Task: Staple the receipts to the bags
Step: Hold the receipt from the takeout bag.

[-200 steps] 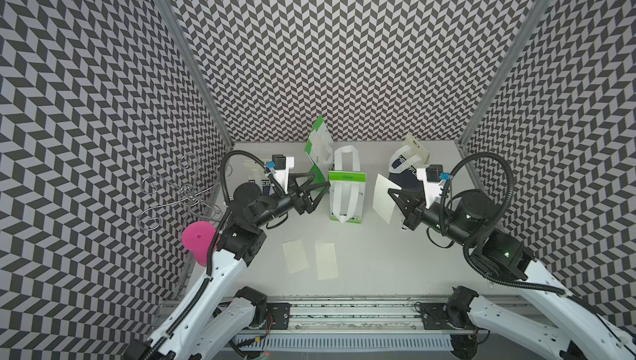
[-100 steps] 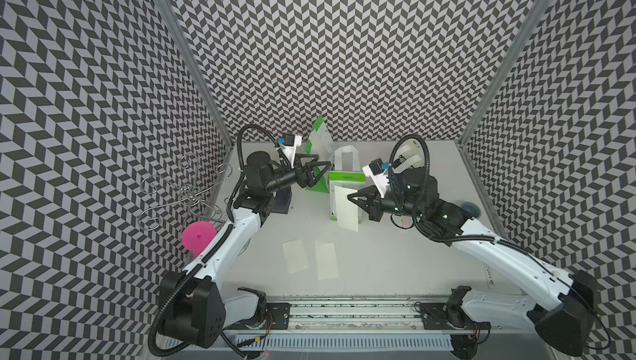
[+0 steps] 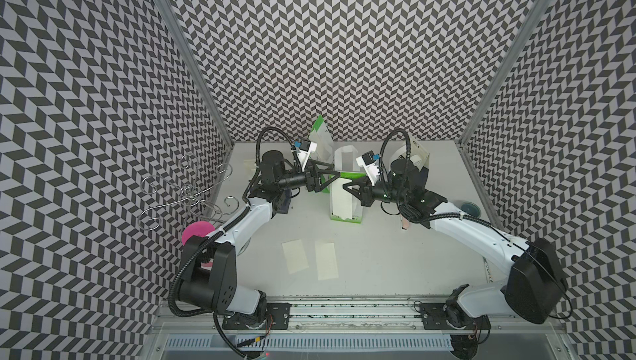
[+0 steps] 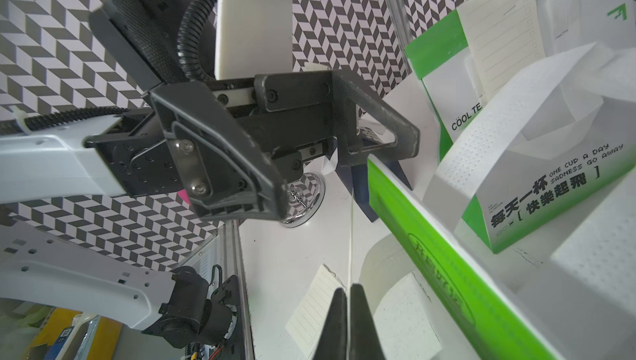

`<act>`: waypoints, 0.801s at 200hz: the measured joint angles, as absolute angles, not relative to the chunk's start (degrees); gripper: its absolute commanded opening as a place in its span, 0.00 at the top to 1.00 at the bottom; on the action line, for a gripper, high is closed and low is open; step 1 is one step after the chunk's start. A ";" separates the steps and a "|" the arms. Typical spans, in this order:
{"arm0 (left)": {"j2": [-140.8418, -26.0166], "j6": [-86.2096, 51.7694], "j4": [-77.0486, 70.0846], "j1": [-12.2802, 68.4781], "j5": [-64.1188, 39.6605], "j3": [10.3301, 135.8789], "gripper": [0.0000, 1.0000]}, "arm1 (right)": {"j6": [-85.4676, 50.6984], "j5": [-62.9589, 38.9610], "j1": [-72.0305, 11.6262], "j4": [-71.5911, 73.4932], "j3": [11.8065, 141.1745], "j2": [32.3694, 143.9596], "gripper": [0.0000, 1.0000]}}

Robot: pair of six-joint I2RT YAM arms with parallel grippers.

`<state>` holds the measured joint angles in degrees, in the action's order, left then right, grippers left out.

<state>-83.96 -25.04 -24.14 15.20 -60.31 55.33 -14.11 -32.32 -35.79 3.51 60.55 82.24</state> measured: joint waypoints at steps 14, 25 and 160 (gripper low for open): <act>-84.36 -24.97 -24.36 15.31 -60.88 55.33 0.27 | -13.89 -31.99 -35.75 3.51 60.71 82.67 1.00; -84.38 -24.75 -24.36 15.46 -61.25 55.33 0.30 | -13.74 -31.70 -35.68 3.51 60.80 82.67 1.00; -83.48 -15.97 -16.34 17.23 -58.76 55.94 0.47 | -9.26 -28.29 -34.68 0.23 63.70 82.91 1.00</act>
